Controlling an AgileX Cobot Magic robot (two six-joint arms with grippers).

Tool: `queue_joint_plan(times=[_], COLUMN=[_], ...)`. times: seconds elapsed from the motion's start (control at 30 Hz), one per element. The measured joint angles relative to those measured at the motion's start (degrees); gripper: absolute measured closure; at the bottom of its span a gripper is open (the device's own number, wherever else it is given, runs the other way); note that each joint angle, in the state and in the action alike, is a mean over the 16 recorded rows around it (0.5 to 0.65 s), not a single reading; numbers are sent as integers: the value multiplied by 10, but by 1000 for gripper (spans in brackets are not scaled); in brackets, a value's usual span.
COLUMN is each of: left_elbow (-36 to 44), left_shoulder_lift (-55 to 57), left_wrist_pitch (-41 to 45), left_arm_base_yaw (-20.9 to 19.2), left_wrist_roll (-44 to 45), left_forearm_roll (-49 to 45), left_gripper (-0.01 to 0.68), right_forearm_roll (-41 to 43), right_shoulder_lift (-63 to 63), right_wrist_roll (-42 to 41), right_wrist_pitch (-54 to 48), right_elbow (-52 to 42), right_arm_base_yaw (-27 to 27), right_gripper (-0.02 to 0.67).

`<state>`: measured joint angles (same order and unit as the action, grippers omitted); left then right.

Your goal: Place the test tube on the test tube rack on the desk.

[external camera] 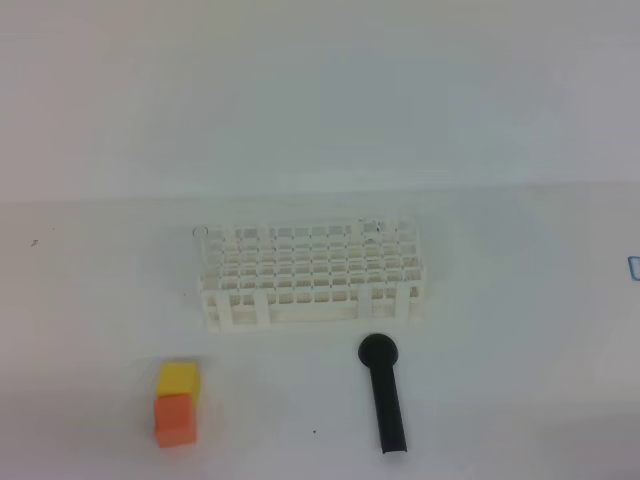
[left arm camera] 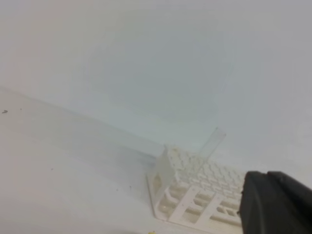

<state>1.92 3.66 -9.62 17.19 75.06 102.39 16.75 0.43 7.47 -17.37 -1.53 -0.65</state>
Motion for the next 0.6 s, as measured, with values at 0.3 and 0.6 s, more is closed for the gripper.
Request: queue_joint_plan(times=[0.3,0.6], left_elbow=[0,0], left_shoulder_lift=[0,0], left_wrist_pitch=[-2,-2], left_arm_base_yaw=[0,0], left_wrist_roll=[0,0], left_forearm_roll=[0,0], left_gripper=[673,673], right_forearm_roll=[-7,-8], right_shoulder_lift=[-11,-11], right_wrist_roll=[3,3], right_wrist_pitch=[-33,-34], right_elbow=[2,2], right_arm_base_yaw=[48,71], right_gripper=[650,650])
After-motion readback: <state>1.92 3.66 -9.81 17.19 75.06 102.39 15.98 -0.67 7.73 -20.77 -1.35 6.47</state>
